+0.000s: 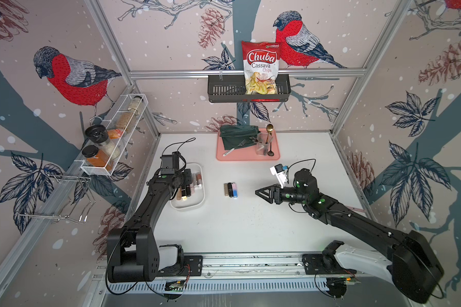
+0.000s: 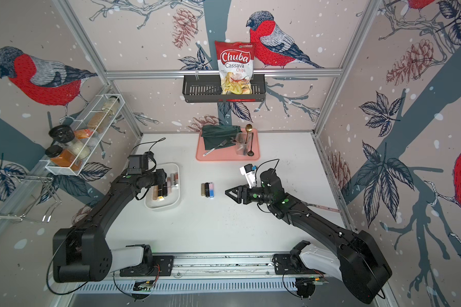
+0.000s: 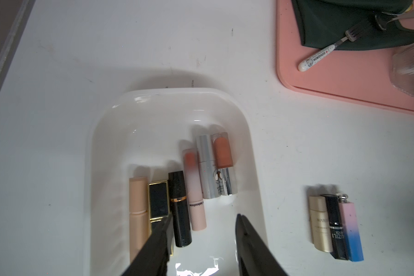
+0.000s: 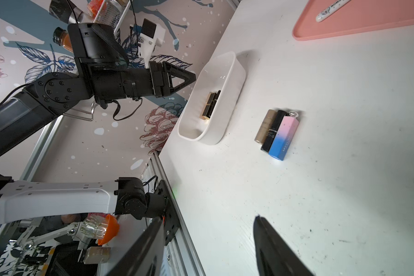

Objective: Put the lipstick into the storage box
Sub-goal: Place the lipstick in the storage box, then pick up the lipstick at the center of the board.

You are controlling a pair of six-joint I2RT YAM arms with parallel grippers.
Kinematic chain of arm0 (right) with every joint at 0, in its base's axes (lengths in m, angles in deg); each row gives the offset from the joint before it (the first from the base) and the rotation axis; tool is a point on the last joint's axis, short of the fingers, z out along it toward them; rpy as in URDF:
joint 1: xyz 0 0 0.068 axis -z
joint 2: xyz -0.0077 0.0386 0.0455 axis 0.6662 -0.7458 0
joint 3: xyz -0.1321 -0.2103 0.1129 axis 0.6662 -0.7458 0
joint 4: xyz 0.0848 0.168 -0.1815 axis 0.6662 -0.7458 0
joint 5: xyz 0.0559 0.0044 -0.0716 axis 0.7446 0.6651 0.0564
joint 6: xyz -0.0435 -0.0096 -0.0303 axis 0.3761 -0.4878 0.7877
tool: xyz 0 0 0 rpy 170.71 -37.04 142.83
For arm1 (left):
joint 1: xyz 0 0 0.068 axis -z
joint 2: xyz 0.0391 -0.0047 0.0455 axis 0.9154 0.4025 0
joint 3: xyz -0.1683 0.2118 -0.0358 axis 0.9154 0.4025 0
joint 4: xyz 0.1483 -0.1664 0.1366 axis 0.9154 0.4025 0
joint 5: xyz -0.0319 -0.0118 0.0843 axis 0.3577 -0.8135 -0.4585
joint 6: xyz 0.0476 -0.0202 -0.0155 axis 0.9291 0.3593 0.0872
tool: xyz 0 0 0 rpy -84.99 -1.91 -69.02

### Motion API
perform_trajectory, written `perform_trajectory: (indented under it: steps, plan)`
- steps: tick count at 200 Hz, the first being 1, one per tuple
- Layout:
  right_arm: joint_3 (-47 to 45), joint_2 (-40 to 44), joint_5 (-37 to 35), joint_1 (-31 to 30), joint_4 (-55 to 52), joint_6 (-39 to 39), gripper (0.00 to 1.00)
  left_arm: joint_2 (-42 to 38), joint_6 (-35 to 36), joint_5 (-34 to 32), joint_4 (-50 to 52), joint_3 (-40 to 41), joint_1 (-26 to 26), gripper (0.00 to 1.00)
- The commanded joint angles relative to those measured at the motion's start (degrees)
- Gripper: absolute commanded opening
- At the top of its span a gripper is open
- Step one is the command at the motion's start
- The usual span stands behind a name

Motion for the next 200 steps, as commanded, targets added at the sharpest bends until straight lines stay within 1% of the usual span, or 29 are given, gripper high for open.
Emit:
perform_trajectory:
  steps: [1,20,46,67,95,124,161,176,200]
  plan:
    - [1.73,1.33,-4.96,-0.29,-5.47,1.97,0.68,-1.31,0.64,4.08,-2.40,-0.35,0.50,0.48]
    - [3.37,1.86,-7.49,-0.34,-7.95,1.87,0.68,-1.98,0.34,8.00,-3.34,-0.52,1.40,0.48]
    - [5.85,0.62,-10.08,-0.34,-12.05,2.28,0.68,-2.98,1.03,10.32,-4.00,-0.14,4.19,0.48]
    - [9.51,-2.85,-13.35,-0.59,-17.87,4.44,0.68,-3.35,1.05,12.74,-4.39,0.07,5.74,0.49]
    - [12.45,-7.88,-15.82,-2.10,-20.52,6.94,0.68,-4.20,0.95,13.53,-3.90,0.23,8.93,0.51]
    - [17.28,-17.57,-19.32,-4.87,-22.33,8.86,0.68,-5.99,0.75,11.19,-0.86,0.15,12.97,0.52]
    - [24.61,-30.33,-23.13,-8.78,-21.97,9.74,0.65,-10.17,-0.45,10.65,0.24,2.06,13.12,0.55]
    - [27.73,-35.29,-23.41,-10.02,-21.60,9.70,0.65,-11.34,-0.45,10.29,0.33,3.56,13.12,0.56]
    - [34.07,-41.94,-26.27,-12.14,-23.98,10.86,0.63,-13.29,-0.73,10.27,0.01,6.08,13.13,0.57]
